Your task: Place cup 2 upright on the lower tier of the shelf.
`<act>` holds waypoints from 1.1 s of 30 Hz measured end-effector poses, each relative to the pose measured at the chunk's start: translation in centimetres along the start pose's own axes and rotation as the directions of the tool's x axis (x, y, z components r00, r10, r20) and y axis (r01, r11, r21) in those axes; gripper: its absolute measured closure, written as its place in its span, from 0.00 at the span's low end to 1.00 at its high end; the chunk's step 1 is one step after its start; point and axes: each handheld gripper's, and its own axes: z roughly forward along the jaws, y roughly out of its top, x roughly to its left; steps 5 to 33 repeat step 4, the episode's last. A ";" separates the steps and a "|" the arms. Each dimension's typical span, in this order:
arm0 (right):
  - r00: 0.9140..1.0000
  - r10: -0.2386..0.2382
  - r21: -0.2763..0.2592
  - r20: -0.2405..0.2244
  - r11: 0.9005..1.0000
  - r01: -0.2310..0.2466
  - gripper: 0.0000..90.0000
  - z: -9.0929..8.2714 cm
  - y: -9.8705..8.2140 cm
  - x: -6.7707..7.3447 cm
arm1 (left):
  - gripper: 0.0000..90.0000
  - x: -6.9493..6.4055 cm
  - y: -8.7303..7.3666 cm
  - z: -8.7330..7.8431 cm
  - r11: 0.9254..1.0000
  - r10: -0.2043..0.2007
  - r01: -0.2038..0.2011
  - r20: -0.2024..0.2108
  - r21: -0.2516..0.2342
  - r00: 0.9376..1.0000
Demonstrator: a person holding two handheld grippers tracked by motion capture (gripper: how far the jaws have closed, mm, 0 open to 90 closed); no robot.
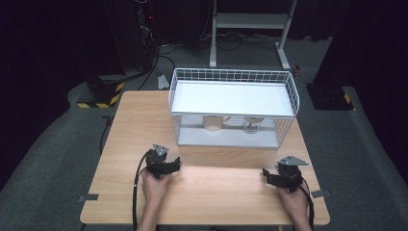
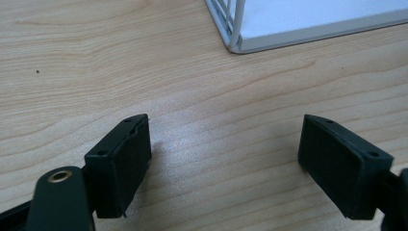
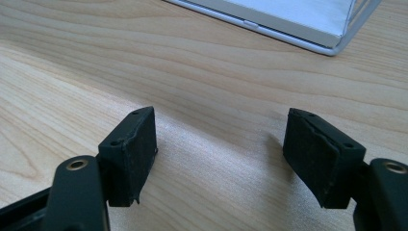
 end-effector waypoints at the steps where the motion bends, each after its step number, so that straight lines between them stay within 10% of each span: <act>1: 1.000 0.000 0.000 0.000 1.000 0.000 0.31 0.0 0.0 0.0 | 0.22 0.0 0.0 0.0 1.000 0.000 0.000 0.000 0.000 1.000; 33: 1.000 0.000 0.000 0.000 1.000 0.000 0.31 0.0 0.0 0.0 | 0.22 0.0 0.0 0.0 1.000 -0.001 0.001 0.002 0.001 1.000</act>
